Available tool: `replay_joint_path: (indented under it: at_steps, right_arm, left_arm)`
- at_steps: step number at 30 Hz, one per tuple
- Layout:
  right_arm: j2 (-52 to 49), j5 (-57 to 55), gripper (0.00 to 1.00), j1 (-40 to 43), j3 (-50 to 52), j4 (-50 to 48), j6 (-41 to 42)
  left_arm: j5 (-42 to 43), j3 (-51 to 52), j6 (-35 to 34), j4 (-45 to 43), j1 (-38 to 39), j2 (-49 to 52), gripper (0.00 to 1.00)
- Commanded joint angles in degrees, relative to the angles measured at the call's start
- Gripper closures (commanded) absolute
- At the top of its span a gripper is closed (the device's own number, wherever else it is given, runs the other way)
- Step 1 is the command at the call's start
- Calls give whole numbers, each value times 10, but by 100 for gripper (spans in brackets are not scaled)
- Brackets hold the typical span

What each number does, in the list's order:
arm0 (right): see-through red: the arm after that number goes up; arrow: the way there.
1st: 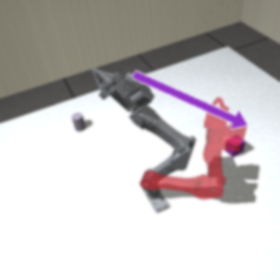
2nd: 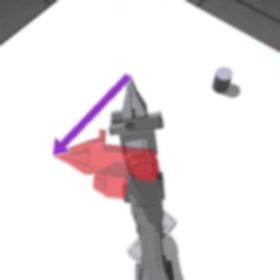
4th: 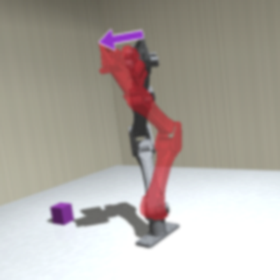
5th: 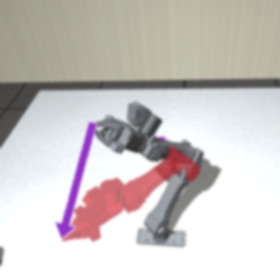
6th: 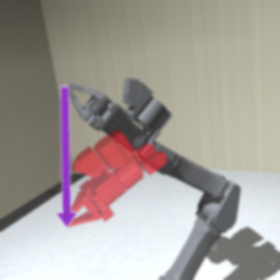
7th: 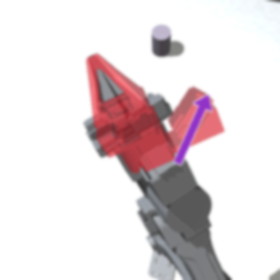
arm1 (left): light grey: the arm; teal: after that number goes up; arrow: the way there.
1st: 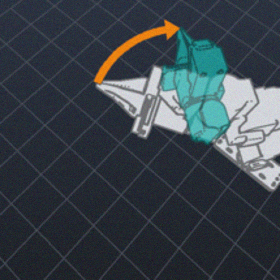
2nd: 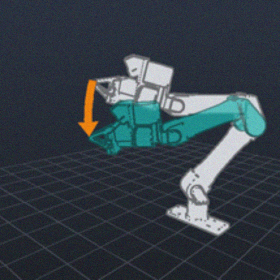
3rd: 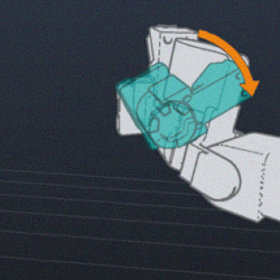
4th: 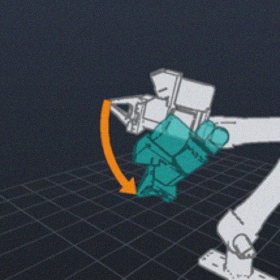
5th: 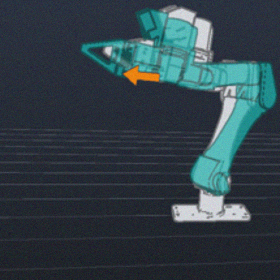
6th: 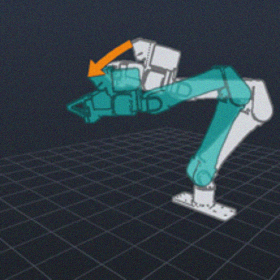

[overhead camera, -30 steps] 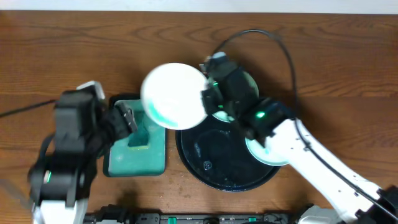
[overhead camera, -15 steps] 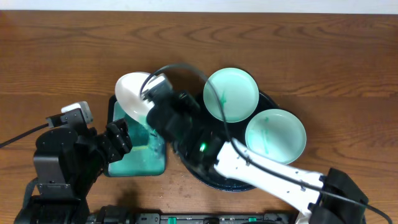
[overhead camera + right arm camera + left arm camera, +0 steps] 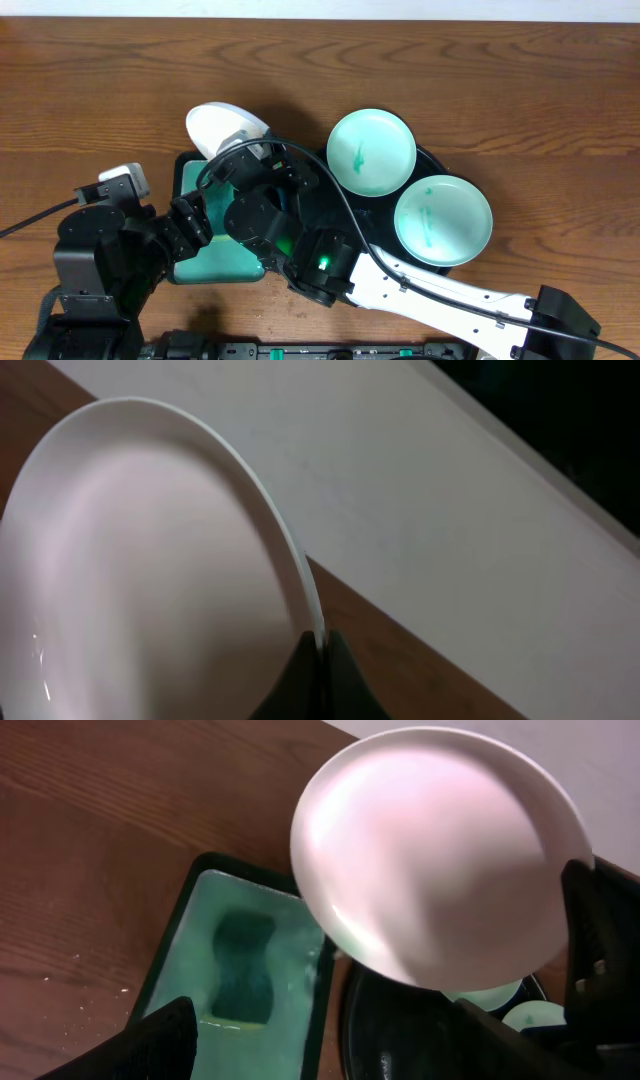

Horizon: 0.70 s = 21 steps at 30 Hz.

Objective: Clean dirty plates on tray and stack at the side
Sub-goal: 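Lift the white plate with the right gripper and tilt it over the tub, then carry the white plate right and set it on the table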

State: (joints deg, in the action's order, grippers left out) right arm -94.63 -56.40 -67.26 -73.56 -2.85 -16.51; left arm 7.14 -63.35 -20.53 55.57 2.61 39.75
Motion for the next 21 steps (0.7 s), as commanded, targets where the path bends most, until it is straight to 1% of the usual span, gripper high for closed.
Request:
replay_joint_path:
  at_steps: [1,10,12,15,17,18,19,20,21]
  right_arm:
    - [14,-21,99,-7,-9,-14,-38]
    - [14,-21,99,-7,-9,-18,-36]
    - [14,-20,99,-2,-9,-2,-4]
    - [7,20,99,33,-5,62,115]
    - [-8,92,99,77,-3,125,222]
    - [-16,148,99,103,-3,160,288]
    - [-23,230,99,131,-3,189,340]
    - [-25,341,99,159,-3,207,362]
    - [-25,440,99,181,-3,213,362]
  left_arm:
    - [-3,-10,6,1,-3,0,20]
    - [-3,-10,6,1,-3,0,20]
    - [-3,-10,5,0,-3,0,20]
    - [-3,-10,5,0,-3,0,20]
    - [-3,-10,5,0,-3,0,20]
    - [-3,-10,5,0,-3,0,20]
    - [-3,-10,5,0,-3,0,20]
    - [-3,-10,5,1,-3,0,20]
    - [-3,-10,5,1,-3,0,20]
